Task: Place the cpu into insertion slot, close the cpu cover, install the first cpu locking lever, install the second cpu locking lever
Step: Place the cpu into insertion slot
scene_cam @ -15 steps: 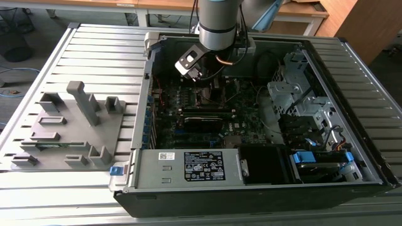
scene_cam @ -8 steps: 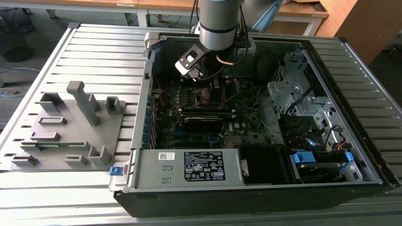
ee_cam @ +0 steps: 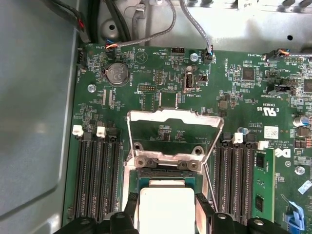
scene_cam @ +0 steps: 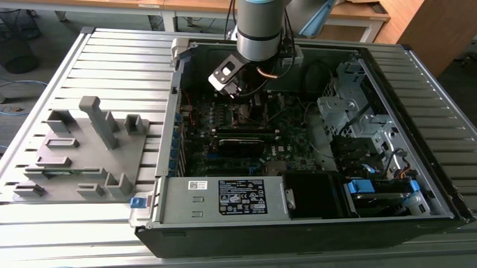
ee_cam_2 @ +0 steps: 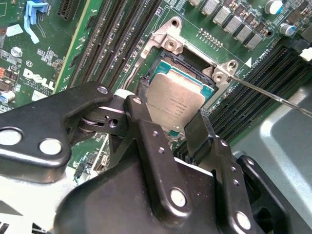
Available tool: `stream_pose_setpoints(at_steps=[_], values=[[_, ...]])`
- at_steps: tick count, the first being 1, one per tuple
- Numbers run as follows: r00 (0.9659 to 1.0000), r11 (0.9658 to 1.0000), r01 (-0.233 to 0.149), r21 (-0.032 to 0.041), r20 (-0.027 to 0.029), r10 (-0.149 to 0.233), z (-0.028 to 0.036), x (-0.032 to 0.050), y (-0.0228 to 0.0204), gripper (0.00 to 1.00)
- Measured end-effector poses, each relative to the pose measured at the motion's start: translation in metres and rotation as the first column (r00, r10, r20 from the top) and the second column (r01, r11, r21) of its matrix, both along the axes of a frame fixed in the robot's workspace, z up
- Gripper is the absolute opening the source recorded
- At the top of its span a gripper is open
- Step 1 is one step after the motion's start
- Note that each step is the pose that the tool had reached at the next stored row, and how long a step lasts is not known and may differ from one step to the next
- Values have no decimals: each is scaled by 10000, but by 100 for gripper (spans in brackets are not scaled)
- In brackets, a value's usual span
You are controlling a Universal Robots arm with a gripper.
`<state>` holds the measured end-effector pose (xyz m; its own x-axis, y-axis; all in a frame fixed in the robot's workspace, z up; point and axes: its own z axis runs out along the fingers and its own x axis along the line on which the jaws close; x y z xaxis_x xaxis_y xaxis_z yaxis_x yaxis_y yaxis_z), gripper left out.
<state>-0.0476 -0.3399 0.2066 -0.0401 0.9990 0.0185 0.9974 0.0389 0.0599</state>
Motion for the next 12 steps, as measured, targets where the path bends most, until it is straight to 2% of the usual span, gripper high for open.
stream_pose_setpoints(at_steps=[9, 12], values=[[9991, 9991, 431, -2, -2, -431, -31, -27, 0, 54], [9989, 9989, 461, 3, 1, -461, -39, -27, 0, 54]])
